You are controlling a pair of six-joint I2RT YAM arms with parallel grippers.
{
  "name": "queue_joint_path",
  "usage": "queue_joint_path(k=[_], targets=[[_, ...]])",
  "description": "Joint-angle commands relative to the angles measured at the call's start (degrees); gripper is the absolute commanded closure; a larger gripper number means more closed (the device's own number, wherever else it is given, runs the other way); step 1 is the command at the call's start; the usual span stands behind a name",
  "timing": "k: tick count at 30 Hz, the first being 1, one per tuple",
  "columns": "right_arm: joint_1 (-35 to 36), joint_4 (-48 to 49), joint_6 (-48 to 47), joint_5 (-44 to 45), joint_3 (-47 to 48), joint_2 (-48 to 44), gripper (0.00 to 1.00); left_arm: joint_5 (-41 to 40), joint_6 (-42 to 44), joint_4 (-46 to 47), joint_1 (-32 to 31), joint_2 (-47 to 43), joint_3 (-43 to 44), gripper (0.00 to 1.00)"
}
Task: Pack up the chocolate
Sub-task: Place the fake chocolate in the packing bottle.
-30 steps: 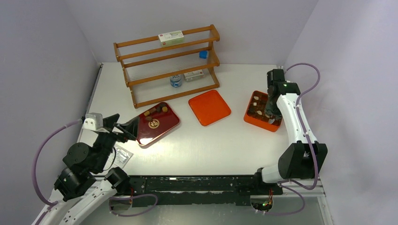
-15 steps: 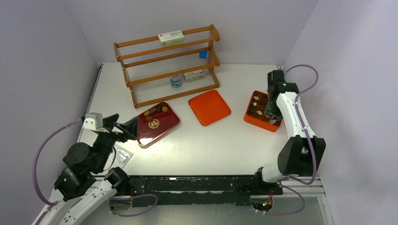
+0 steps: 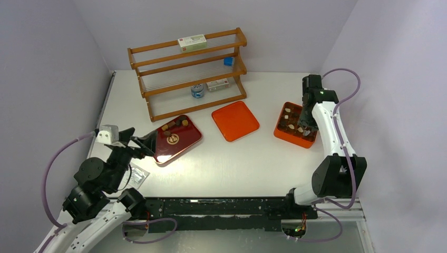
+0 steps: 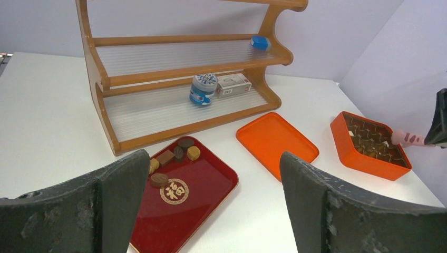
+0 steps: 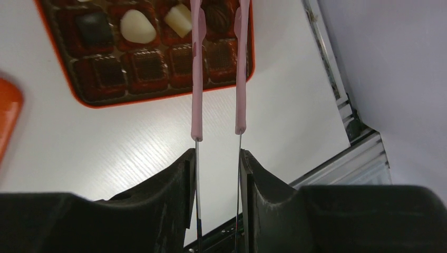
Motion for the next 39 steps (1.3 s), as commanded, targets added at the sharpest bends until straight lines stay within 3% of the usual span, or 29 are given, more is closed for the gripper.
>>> queue_joint_path(k=[1,10,19,28,39], targets=[[0.8,-1.3,-0.6,-3.6,5.2,-2.5,0.63,-0.9,1.2,0.7,-0.4,1.3,0.4,0.02],[10.2,2.7,-0.4,-12.4,8.9,-4.4,0.64,-2.0,1.9,0.1,-0.4,3.9,0.6,0.02],[29.5,13.7,3.7,-13.6,4.7,-2.0,0.64,-5.8,1.9,-1.1,-0.2,6.1,1.6,0.02],[47.6,20.6,4.9,-9.5,11.2,8.4,0.64,-8.8,1.6,-1.1,0.0,3.5,1.0,0.02],[58.5,20.5,1.2,-3.3,22.8,24.3,0.63,-9.7,1.2,-1.1,0.4,1.6,1.2,0.02]])
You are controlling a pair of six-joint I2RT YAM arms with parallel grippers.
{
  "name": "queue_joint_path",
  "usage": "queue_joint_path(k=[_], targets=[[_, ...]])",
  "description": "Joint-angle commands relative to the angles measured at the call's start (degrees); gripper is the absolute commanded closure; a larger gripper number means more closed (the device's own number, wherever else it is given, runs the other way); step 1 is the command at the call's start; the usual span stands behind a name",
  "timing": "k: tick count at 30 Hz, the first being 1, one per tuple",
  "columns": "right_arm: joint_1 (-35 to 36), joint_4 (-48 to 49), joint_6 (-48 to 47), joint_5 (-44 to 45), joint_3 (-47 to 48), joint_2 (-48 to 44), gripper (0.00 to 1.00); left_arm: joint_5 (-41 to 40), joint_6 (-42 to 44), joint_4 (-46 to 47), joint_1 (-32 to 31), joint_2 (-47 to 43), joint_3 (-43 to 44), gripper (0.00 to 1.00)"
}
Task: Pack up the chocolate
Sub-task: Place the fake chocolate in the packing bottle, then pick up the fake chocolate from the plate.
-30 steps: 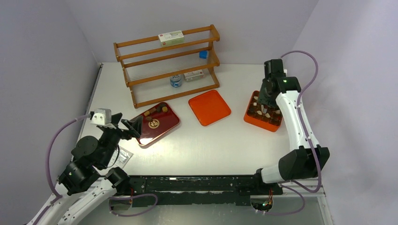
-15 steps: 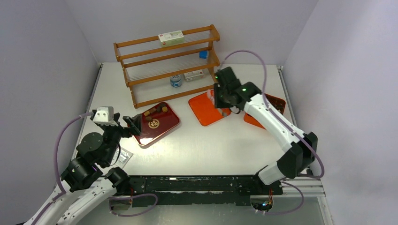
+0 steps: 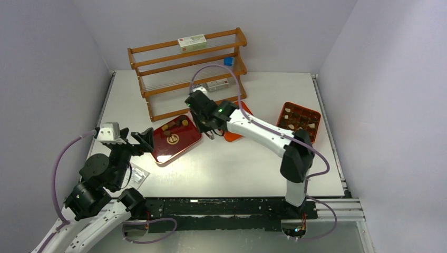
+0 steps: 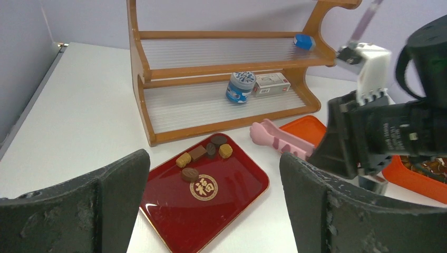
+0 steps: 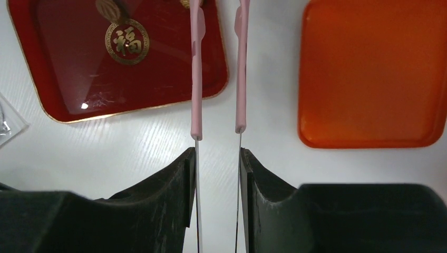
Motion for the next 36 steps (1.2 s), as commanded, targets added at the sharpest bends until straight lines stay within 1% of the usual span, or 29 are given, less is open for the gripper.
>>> queue_joint_path(k=[1,4,9,14,20,25,32,36], targets=[[2.5,0.5,-2.3,4.9,5.4,5.3,0.63,-1.6,-0.1,0.0,0.3,-1.1,1.1,0.02],[3.2,-0.1,-3.4,7.1,8.4,9.0,0.63,-1.3,0.1,0.5,0.5,-1.4,0.8,0.02],[3.9,0.9,-4.7,5.5,11.2,12.2,0.63,-0.9,0.3,0.5,0.5,-1.1,0.8,0.02],[4.0,-0.7,-5.1,5.2,14.0,15.4,0.62,-0.5,0.4,0.9,0.7,-1.3,0.7,0.02],[4.1,-1.0,-5.5,4.1,15.1,17.3,0.62,0.0,0.4,0.7,0.8,-1.0,0.8,0.02],[4.1,-2.8,-5.2,4.9,15.9,19.0,0.62,0.2,0.6,1.0,0.9,-1.0,0.6,0.02],[4.2,-2.4,-5.7,3.5,16.3,20.2,0.62,0.2,0.8,1.2,0.9,-0.7,0.6,0.02],[4.3,-4.1,-5.9,3.4,18.4,21.7,0.62,0.3,0.9,1.5,1.0,-0.6,0.4,0.02]])
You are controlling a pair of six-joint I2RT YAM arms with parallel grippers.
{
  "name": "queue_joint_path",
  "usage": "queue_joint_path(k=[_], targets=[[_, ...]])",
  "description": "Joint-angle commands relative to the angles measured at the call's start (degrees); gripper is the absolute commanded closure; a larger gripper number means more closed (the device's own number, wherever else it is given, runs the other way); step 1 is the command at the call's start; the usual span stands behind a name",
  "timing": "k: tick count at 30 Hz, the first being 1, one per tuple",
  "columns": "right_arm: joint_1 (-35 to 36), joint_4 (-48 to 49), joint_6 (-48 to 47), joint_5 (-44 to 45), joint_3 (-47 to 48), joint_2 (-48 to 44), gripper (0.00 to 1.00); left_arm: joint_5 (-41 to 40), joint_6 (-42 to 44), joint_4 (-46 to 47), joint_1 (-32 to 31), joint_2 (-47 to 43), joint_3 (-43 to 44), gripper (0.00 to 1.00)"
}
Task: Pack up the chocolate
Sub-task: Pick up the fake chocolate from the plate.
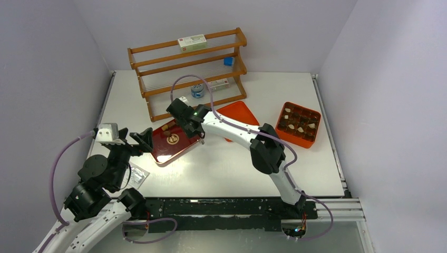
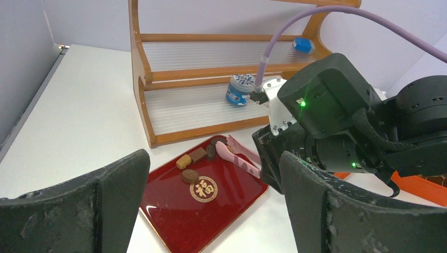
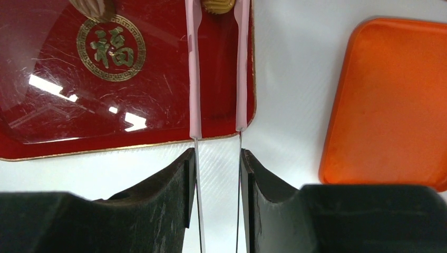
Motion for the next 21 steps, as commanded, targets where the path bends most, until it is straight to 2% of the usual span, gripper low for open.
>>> queue_joint_path(k=[1,17,21], targets=[[0.5,-2.1,-0.7,-0.2,4.3,1.7,0.62,0.3,0.8,1.5,0.5,0.3,0.4,0.02],[0.8,-3.2,-1.9,1.1,4.7,3.5,0.62,1.1,0.9,1.4,1.3,0.8,0.5,0.02],[0.8,-3.5,-2.2,1.6,4.6,3.3,0.66,1.1,0.9,1.5,1.3,0.7,0.5,0.02]])
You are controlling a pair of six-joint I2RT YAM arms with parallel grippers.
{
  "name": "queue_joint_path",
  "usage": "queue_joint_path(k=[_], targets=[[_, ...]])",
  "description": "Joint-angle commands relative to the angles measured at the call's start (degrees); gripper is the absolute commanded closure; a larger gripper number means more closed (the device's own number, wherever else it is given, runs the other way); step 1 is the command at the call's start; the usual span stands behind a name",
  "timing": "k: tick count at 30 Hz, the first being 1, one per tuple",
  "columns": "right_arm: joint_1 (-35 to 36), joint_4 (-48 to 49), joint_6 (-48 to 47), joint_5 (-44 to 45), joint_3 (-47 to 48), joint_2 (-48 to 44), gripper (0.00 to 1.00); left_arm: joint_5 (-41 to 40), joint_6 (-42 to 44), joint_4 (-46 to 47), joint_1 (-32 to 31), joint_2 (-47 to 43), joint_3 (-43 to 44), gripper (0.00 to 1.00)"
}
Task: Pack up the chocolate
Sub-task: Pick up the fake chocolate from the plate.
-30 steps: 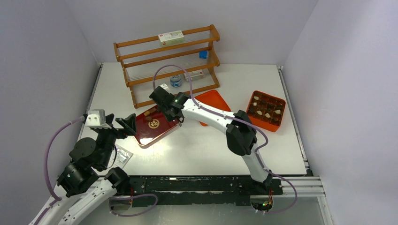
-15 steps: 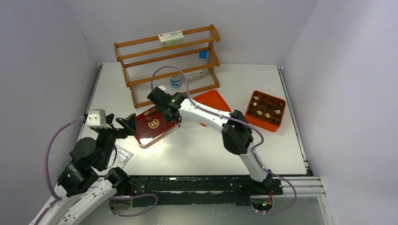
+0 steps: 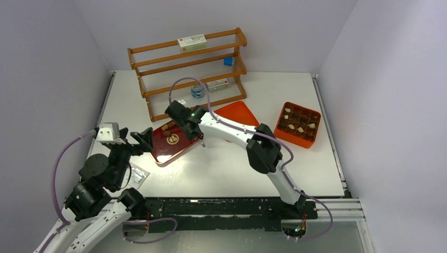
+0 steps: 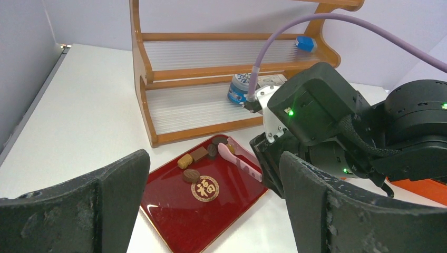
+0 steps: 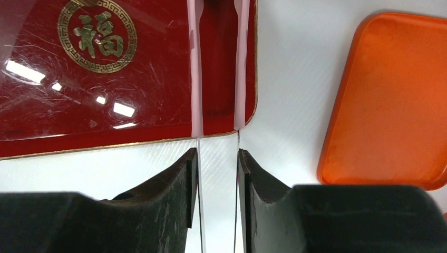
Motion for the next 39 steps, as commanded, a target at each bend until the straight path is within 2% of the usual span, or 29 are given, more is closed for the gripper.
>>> queue_joint_path(k=[1,14,30,39], targets=[[0.5,-0.6,-0.9,1.4,1.6,0.2,0.67,0.5,0.8,1.5,0.5,0.2,0.4,0.02],[0.5,2.5,0.7,-1.0,-4.7,-7.5,0.73,1.0,0.9,1.6,0.7,0.5,0.4,0.02],[0.2,-1.1,4.8,3.7,-12.9,-19.2,0.75,2.1,1.0,1.5,0.8,1.2,0.5,0.02],[-5.4,-3.0,9.0,3.9,-23.2,-29.6,0.75,3.5,1.2,1.2,0.9,3.7,0.9,0.02]])
